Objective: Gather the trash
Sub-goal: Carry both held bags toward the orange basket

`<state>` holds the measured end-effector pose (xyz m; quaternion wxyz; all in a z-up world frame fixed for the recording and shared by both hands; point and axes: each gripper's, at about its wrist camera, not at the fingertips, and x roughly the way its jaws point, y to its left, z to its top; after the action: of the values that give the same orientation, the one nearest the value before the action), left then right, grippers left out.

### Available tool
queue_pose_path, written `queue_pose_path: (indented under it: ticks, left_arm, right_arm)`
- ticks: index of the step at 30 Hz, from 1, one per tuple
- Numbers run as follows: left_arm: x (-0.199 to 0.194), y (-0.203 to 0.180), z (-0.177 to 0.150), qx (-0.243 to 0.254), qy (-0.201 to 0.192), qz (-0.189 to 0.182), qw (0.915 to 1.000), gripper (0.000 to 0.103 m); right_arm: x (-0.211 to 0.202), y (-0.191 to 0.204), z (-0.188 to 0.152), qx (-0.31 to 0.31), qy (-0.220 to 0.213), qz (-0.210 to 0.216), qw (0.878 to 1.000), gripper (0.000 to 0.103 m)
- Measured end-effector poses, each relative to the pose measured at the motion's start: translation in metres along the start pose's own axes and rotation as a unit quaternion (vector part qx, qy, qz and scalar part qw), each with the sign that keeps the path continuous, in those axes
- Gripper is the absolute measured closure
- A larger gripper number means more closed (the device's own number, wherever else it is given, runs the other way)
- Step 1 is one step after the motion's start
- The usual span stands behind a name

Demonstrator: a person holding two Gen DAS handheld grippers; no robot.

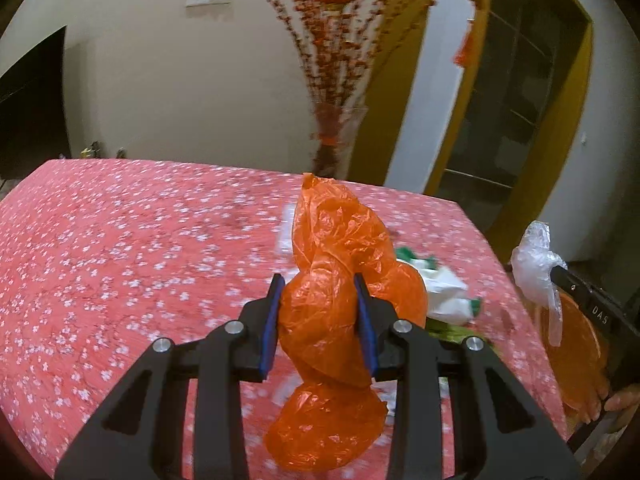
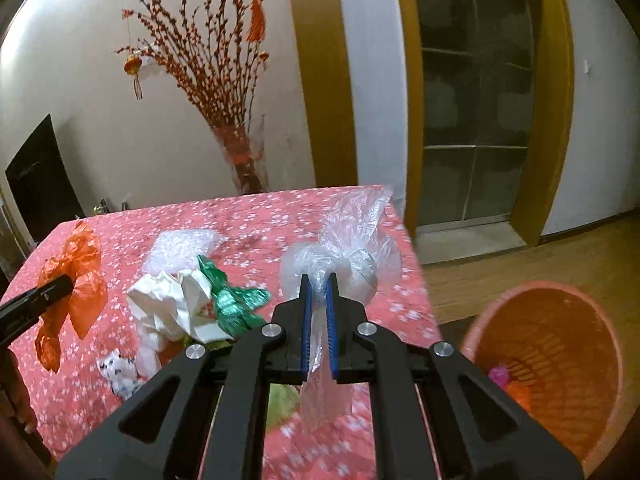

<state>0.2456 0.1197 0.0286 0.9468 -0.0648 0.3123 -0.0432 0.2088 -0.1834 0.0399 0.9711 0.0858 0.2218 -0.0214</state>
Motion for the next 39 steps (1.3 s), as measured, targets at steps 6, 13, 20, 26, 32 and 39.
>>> queue_pose_path:
  ticks: [6,13,20,26,32,39]
  left_arm:
    - [-0.015,-0.039,-0.007,0.026,-0.005,-0.031,0.9992,0.069]
    - [-0.028,-0.085,-0.021,0.056,-0.007,-0.068,0.9961,0.069]
    - [-0.027,-0.13,-0.035,0.075,0.004,-0.111,0.9911,0.069]
    - [-0.023,-0.164,-0.043,0.083,0.016,-0.143,0.9861,0.069]
    - [-0.014,-0.2,-0.052,0.099,0.03,-0.167,0.9805,0.069]
    - [0.001,-0.238,-0.059,0.113,0.05,-0.19,0.9741,0.069]
  right_arm:
    - [-0.034,-0.026,-0.012,0.014,-0.018,-0.019,1.0,0.096]
    - [-0.066,-0.05,-0.026,0.02,-0.036,-0.05,0.998,0.096]
    - [-0.086,-0.078,-0.042,0.034,-0.041,-0.079,0.995,0.096]
    - [-0.095,-0.103,-0.052,0.057,-0.04,-0.096,0.993,0.096]
    - [-0.101,-0.123,-0.063,0.073,-0.04,-0.111,0.99,0.096]
    - [-0.103,-0.145,-0.07,0.094,-0.038,-0.12,0.988,0.096]
